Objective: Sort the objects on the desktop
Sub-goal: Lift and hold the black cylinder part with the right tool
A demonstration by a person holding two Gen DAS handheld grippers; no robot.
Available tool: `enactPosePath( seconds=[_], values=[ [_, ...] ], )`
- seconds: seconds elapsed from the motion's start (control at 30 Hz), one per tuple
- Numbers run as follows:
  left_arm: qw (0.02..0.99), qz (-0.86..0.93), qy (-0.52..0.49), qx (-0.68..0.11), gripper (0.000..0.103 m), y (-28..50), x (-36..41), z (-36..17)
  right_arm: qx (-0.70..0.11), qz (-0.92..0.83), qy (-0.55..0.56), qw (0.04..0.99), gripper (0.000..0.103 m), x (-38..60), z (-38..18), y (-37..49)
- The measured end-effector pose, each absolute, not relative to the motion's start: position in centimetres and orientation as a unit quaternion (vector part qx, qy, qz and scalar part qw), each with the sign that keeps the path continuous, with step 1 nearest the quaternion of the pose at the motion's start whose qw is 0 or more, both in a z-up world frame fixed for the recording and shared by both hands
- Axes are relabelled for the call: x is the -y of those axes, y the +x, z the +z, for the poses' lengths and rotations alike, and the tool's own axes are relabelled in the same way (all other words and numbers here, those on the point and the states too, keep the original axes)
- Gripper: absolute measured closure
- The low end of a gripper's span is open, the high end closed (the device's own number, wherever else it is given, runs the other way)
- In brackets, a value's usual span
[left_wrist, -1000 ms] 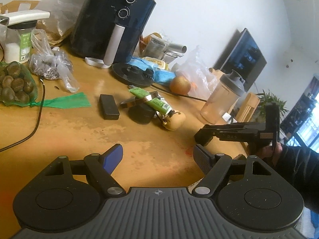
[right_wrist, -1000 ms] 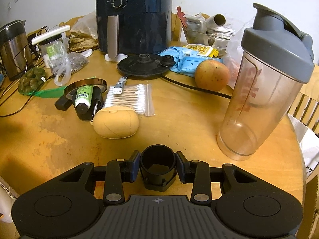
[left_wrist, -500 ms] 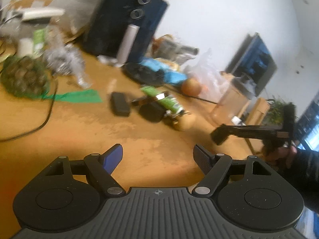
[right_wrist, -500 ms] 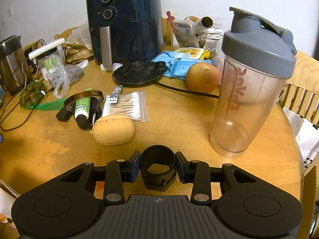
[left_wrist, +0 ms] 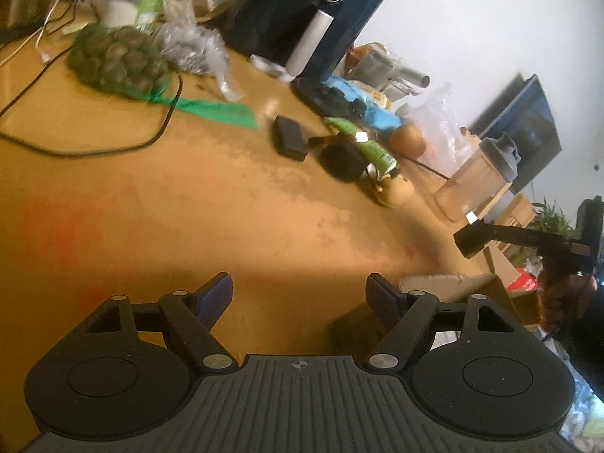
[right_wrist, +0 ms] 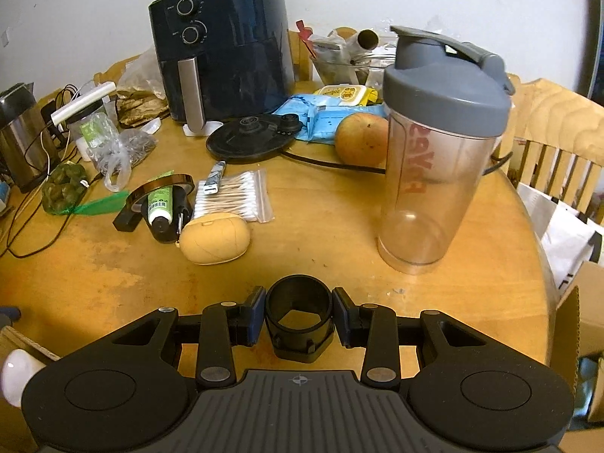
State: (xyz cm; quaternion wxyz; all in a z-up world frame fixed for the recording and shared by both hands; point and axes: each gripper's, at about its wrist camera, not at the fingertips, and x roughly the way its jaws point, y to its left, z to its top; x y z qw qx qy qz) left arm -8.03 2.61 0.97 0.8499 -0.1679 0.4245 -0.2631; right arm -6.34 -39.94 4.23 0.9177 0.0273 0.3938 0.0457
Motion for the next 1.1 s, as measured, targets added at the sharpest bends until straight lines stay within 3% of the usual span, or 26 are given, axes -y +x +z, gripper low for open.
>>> enactPosePath(
  seconds=[0.43,1.1],
  values=[
    [0.845,-0.204,-0.207,-0.449,0.025,-10.9,-2.9,3.4,-0.405,0.059,0.042,0.911,0.062,39.8,6.2,-7.1],
    [0.857,-0.141,-0.184,-0.460,0.025,-11.7,-1.2,8.3,-0.422,0.065,0.060,0.902,0.062,41.7,8.4,-7.9]
  ],
)
